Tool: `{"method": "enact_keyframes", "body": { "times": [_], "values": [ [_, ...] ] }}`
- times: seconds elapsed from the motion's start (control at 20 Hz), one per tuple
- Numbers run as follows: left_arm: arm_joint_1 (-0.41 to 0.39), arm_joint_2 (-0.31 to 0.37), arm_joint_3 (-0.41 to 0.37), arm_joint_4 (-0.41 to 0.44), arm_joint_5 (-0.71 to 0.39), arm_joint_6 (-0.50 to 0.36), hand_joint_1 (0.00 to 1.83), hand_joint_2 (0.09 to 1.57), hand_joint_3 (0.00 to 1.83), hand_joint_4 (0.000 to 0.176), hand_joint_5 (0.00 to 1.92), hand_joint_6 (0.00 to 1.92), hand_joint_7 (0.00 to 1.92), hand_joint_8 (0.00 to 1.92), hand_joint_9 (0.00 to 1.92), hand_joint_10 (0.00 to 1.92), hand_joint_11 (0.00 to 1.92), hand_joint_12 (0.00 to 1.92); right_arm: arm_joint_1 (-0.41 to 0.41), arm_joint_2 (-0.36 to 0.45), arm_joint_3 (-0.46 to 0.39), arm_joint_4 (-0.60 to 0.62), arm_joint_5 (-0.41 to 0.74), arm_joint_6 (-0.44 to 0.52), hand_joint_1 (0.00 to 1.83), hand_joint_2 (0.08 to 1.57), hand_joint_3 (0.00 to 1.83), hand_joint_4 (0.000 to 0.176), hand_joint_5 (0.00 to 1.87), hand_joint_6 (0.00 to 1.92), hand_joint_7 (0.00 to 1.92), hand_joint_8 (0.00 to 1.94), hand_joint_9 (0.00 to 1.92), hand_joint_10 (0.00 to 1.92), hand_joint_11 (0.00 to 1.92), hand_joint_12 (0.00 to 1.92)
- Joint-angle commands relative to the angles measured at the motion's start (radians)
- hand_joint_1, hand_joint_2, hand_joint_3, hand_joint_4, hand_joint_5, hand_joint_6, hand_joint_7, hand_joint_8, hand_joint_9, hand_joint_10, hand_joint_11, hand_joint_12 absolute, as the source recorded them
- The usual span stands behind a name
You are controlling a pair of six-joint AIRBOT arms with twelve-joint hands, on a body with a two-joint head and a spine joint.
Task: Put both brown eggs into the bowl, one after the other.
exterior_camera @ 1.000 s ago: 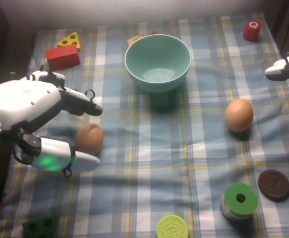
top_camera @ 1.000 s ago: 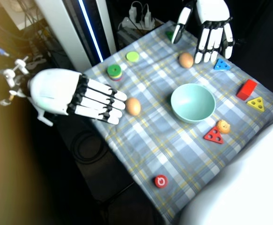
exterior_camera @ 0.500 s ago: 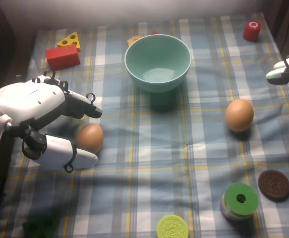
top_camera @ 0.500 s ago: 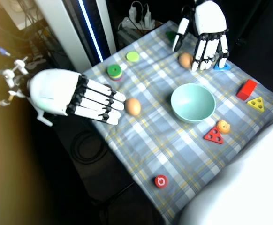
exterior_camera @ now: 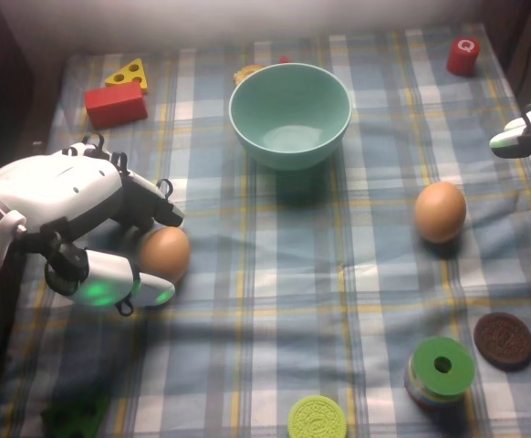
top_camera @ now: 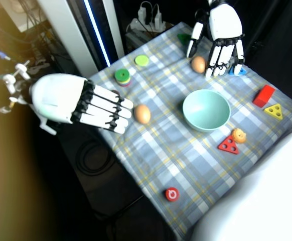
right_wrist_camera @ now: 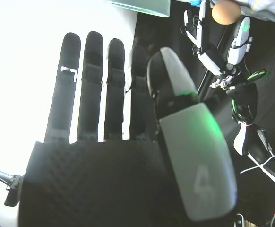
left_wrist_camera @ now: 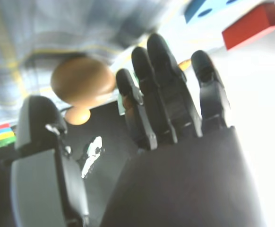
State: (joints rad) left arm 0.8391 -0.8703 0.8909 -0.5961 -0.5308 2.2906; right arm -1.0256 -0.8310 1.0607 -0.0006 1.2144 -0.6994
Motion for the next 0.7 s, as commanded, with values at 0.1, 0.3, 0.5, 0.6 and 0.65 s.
{"method": "enact_keyframes", "body": {
  "times": [0.1, 0.3, 0.5, 0.6, 0.65],
  "values": [
    [-0.01, -0.005, 0.005, 0.016, -0.086, 0.0, 0.82, 0.95, 0.0, 0.077, 0.79, 0.0, 0.81, 0.0, 0.79, 0.02, 0.0, 0.85, 0.002, 0.002, 0.004, 0.025, 0.119, 0.007, 0.97, 1.34, 0.0, 0.0, 0.68, 0.0, 0.75, 0.0, 0.73, 0.01, 0.44, 0.59],
    [-0.01, -0.008, 0.006, 0.013, -0.086, 0.0, 0.82, 0.95, 0.0, 0.087, 0.76, 0.0, 0.79, 0.0, 0.82, 0.03, 0.0, 0.97, 0.0, 0.002, 0.004, 0.026, 0.119, 0.009, 0.97, 1.33, 0.0, 0.0, 0.7, 0.0, 0.79, 0.0, 0.75, 0.0, 0.41, 0.68],
    [-0.01, -0.012, 0.009, 0.003, -0.088, 0.0, 0.83, 0.95, 0.0, 0.08, 0.77, 0.0, 0.8, 0.0, 0.85, 0.04, 0.01, 0.97, 0.0, 0.002, 0.004, 0.026, 0.119, 0.009, 0.98, 1.33, 0.0, 0.0, 0.71, 0.0, 0.8, 0.0, 0.77, 0.01, 0.42, 0.68],
    [-0.01, -0.016, 0.003, -0.002, -0.113, 0.0, 0.83, 0.96, 0.0, 0.098, 0.7, 0.0, 0.79, 0.0, 0.84, 0.03, 0.0, 0.94, 0.0, 0.002, 0.004, 0.026, 0.119, 0.009, 0.95, 1.33, 0.0, 0.0, 0.71, 0.0, 0.81, 0.01, 0.77, 0.01, 0.4, 0.67],
    [-0.011, -0.018, 0.001, -0.002, -0.123, 0.0, 0.83, 0.96, 0.0, 0.098, 0.7, 0.0, 0.79, 0.0, 0.84, 0.03, 0.0, 0.94, 0.0, 0.002, 0.004, 0.027, 0.119, 0.009, 0.95, 1.33, 0.0, 0.0, 0.71, 0.0, 0.81, 0.01, 0.77, 0.01, 0.4, 0.67]
  ]
}}
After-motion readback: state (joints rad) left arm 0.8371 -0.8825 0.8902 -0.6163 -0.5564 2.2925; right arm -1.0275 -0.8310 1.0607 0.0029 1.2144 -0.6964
